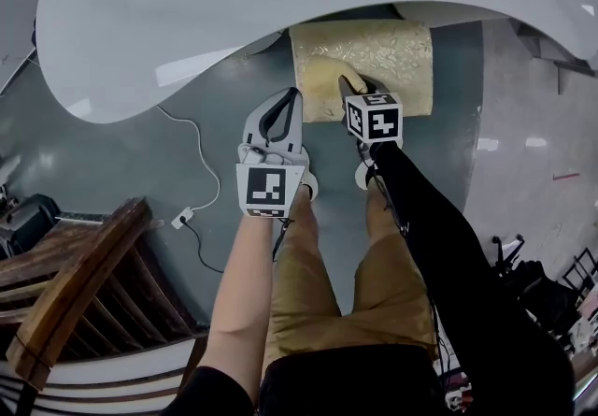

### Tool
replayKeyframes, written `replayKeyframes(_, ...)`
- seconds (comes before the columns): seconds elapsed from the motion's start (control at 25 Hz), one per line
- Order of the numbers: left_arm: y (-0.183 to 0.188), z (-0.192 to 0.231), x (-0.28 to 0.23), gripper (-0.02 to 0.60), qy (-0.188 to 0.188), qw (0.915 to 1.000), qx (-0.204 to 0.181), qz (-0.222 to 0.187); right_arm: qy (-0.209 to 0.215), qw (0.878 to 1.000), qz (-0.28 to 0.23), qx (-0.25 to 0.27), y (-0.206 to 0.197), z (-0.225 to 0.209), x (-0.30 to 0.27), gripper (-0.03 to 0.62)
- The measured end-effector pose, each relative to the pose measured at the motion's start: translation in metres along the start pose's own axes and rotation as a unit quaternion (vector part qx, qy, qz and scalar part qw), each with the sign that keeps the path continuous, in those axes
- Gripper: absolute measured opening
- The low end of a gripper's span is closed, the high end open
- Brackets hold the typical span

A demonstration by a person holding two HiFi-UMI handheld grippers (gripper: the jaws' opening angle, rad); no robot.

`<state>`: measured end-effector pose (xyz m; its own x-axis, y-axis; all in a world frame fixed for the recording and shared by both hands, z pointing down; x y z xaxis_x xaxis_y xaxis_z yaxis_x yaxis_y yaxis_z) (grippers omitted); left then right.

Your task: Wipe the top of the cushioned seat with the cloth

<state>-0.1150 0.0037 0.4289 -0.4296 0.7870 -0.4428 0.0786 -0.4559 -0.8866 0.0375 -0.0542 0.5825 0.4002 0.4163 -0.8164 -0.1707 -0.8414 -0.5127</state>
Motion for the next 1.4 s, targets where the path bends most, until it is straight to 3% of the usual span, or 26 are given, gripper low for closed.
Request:
replayKeyframes(0.36,0.013,-0.054,-0.052,0.008,-0.024,0.9997,-0.005,0.004,-0.061,0.998,-0.007,-0.027,-0.002,-0.12,0.034,0.058)
replayKeyframes(0.64,0.027,-0.089,-0.085,0.008,-0.046,0.9987,-0.02,0.004,-0.143,0.989,-0.011,-0.042,-0.007,-0.201,0.065,0.058)
replayKeyframes(0.88,0.029,-0.102,-0.098,0.008,-0.018,0.9996,-0.021,0.01,-0.204,0.978,-0.017,-0.035,-0.009,-0.249,0.085,0.058)
replayKeyframes(1.2,0.022,-0.09,-0.089,0.008,0.004,0.9997,-0.023,0.003,-0.206,0.977,-0.04,-0.039,-0.021,-0.26,0.1,0.058)
replayKeyframes(1.4,0.002,-0.082,-0.079,0.008,0.004,0.9997,-0.023,0.011,-0.148,0.984,-0.082,-0.057,-0.02,-0.232,0.107,0.058)
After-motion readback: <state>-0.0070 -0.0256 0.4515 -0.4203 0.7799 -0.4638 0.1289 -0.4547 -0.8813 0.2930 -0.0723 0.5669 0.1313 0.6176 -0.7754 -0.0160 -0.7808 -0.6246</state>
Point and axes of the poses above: the fingertips, and each gripper's own axes: x backward along the fingers, z to its left, y out of its top, the point moved 7 cm from there along x, backward along the fingers, and after that the axes turned 7 degrees about -y, right-handed, at the moved point
